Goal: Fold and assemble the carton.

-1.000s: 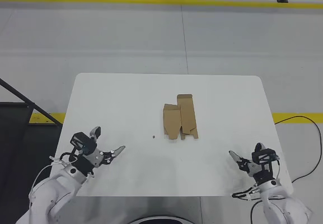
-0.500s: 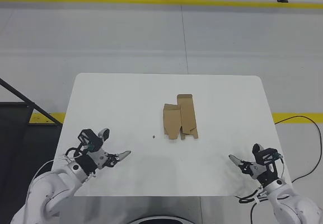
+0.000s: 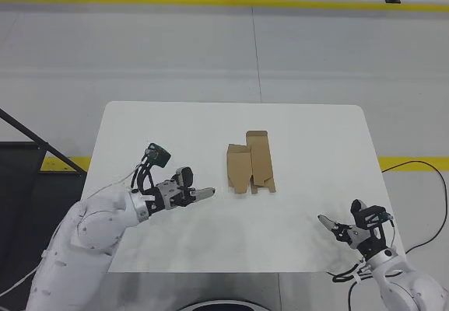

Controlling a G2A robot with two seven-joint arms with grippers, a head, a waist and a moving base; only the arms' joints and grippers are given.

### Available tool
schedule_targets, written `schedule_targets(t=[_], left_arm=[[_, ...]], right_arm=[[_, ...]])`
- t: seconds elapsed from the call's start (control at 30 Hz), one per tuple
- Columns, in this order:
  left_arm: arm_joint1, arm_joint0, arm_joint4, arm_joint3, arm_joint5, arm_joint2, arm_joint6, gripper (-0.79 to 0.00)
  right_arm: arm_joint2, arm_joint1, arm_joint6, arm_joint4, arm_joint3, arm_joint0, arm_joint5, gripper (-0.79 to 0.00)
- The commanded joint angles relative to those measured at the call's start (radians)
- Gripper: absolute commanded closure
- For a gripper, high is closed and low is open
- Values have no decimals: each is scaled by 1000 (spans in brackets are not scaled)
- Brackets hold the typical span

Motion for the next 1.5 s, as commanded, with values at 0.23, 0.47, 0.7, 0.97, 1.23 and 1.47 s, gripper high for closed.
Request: schedule_targets(t=[0.23,0.47,0.7,0.97,1.23,1.47], left_arm=[[-1,-26,-26,12,39,13,-36,-785],[-10,-57,-75,57,176,51,12,-785],[-37,-195,-191,210,258,162,39,-785],[-68,-328,-228,370,354,267,83,-785],[-93,-390,-274,501,333,330,132,-785],[-94,-392,-270,503,334,332,135,-785]], right_arm=[[0,0,0,0,0,0,0,-785],[0,0,0,0,0,0,0,-785],[0,0,0,0,0,0,0,-785],[0,0,0,0,0,0,0,-785],[0,0,0,0,0,0,0,-785],[0,0,0,0,0,0,0,-785]])
